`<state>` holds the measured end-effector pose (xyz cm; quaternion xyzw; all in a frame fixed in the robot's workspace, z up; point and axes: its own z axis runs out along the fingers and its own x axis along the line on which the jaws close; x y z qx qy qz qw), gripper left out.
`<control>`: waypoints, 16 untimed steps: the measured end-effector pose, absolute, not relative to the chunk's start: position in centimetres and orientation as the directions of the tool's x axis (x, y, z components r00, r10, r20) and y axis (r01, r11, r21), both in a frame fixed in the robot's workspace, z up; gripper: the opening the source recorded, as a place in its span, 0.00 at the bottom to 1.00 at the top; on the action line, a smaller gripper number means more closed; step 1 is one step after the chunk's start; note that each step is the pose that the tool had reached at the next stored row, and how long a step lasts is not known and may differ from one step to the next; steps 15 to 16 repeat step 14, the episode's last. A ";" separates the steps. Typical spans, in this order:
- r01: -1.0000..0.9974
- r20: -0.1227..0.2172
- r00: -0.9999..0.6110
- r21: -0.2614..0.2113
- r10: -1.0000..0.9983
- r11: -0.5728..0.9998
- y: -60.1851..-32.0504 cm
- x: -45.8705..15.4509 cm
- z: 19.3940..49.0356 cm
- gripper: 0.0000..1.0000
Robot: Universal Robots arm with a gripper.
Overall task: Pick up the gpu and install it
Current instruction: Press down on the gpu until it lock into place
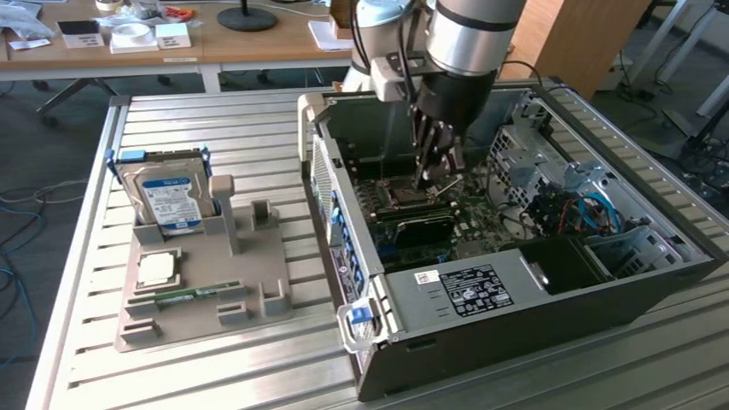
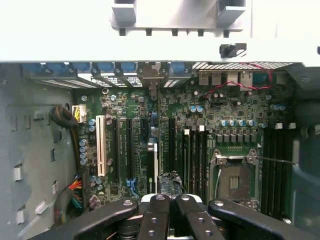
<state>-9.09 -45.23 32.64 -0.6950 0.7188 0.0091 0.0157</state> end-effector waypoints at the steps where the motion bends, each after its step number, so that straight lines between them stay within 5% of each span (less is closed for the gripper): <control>1: -0.999 -0.035 -0.034 -0.009 -0.999 0.034 -45.2 -9.1 32.8 0.11; 16: -0.999 -0.034 -0.036 -0.009 -0.999 0.036 -45.2 -9.1 33.6 0.11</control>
